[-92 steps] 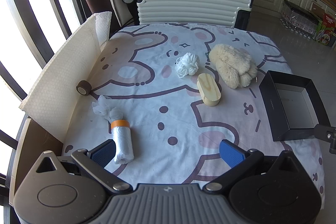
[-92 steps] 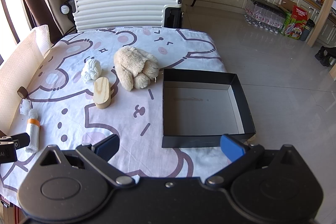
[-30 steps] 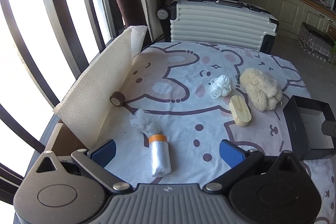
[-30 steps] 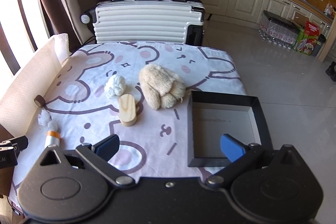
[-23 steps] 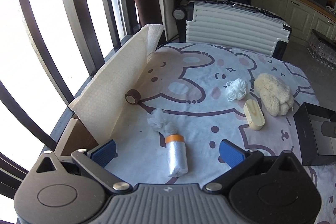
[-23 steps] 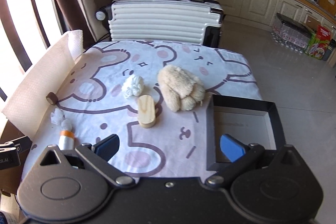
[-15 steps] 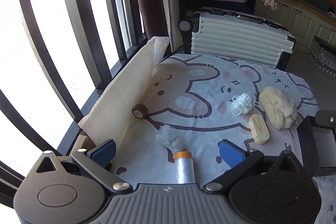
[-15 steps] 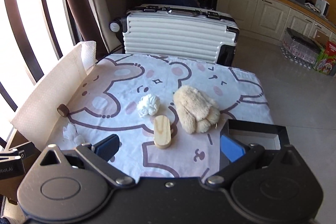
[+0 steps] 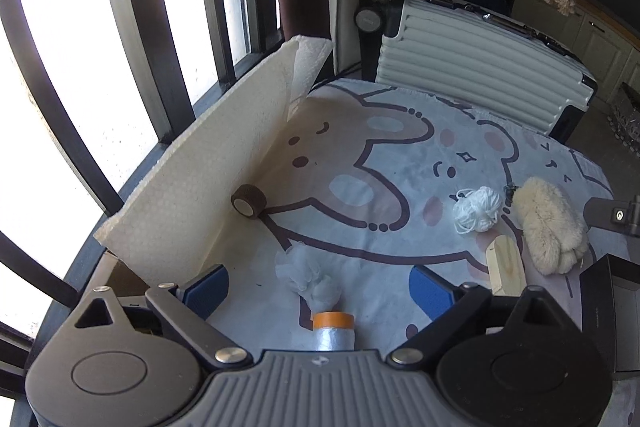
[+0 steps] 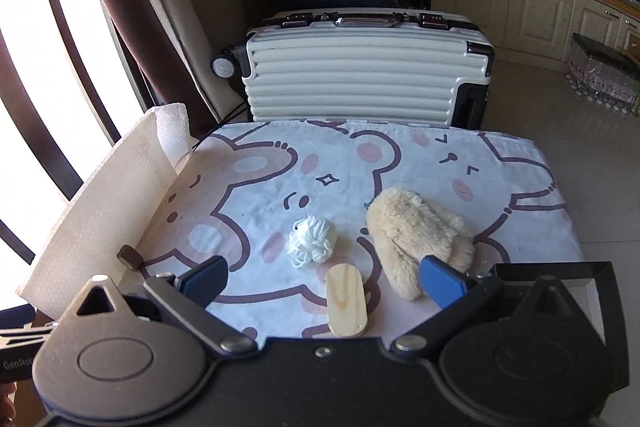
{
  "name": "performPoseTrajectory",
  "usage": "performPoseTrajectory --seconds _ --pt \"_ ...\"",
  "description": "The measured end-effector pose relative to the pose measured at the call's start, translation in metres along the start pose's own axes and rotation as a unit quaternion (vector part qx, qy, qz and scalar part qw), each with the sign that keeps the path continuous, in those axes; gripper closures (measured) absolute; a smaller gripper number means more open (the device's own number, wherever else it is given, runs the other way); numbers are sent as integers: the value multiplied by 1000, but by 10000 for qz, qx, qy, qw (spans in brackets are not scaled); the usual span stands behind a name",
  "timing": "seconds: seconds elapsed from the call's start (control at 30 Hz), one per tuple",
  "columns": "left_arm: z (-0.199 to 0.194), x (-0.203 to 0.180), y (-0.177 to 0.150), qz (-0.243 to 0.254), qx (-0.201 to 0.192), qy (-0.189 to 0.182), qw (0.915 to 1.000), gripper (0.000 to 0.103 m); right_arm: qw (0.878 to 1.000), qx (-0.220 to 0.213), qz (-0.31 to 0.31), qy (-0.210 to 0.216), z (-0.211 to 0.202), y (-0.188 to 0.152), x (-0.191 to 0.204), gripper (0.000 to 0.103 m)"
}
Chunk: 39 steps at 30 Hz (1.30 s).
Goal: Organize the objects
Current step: 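Grasp the orange-capped plastic roll with the left tool while the right tool grasps the oval wooden block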
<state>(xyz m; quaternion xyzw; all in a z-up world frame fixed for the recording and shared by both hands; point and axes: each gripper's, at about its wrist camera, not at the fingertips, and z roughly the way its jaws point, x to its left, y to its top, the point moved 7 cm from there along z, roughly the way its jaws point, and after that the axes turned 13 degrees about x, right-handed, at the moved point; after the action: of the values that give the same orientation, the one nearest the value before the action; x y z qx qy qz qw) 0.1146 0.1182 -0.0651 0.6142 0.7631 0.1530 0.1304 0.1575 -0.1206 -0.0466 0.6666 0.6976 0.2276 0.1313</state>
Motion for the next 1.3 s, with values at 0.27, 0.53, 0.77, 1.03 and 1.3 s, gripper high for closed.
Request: performPoseTrajectory --seconds 0.27,0.53,0.77,1.03,1.3 --pt "52 12 -20 -151 739 -335 9966 28 9981 499 209 311 69 -9 -11 22" --pt "78 9 -29 -80 1057 -368 9937 35 9944 953 399 210 125 -22 -29 32" --pt "96 0 -33 -5 1250 -333 9916 36 9919 1052 638 326 146 -29 -37 34" --pt "109 4 -39 -27 1429 -249 9894 41 9906 1275 480 154 168 -37 -35 52" --pt "116 -2 -43 -86 1608 -458 9859 47 9900 1407 -4 38 169 -41 -28 58"
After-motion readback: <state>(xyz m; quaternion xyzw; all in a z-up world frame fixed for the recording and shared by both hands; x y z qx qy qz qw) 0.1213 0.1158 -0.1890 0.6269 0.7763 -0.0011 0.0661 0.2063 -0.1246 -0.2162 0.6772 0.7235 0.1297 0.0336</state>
